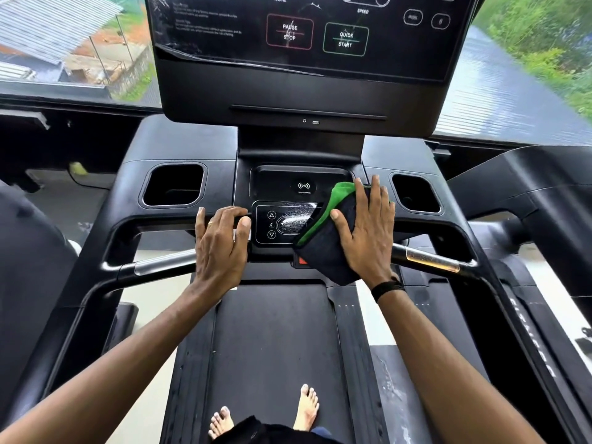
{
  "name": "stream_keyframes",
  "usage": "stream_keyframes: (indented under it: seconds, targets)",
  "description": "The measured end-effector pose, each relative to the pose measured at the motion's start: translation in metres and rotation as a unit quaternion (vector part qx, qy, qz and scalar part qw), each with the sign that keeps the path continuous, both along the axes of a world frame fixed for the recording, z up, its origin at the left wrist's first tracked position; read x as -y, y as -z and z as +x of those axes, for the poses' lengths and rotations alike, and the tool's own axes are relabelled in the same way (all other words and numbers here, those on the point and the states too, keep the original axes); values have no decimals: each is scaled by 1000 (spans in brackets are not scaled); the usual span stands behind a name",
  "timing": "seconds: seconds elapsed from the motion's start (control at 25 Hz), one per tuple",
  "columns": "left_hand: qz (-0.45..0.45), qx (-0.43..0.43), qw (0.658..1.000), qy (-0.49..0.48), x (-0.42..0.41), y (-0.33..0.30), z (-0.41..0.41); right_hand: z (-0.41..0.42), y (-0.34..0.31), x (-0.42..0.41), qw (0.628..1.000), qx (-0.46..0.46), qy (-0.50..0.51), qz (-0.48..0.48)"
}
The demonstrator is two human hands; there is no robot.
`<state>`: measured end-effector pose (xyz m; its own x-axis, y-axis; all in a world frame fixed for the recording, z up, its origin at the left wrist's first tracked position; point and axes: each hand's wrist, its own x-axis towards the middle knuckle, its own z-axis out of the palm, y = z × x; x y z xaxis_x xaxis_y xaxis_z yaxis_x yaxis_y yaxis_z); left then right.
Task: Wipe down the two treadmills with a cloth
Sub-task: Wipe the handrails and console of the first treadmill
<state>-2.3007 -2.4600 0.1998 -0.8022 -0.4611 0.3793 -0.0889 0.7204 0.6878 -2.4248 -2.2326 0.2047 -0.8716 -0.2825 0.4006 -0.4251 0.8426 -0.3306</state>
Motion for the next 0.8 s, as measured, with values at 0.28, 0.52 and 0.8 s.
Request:
stream_keyframes:
  seconds: [0.28,0.52,0.8]
  targets:
    - [-16,-25,1000,4,-9,2,-3,5,5,-46,990,102,-21,-100]
    - [-51,-100,993,21,-41,-12,-17,-4,-1,-81,988,97,-73,93]
    - [-99,-105,984,101,-88,-25,-48,-45,-21,-95,927,346,-136,52]
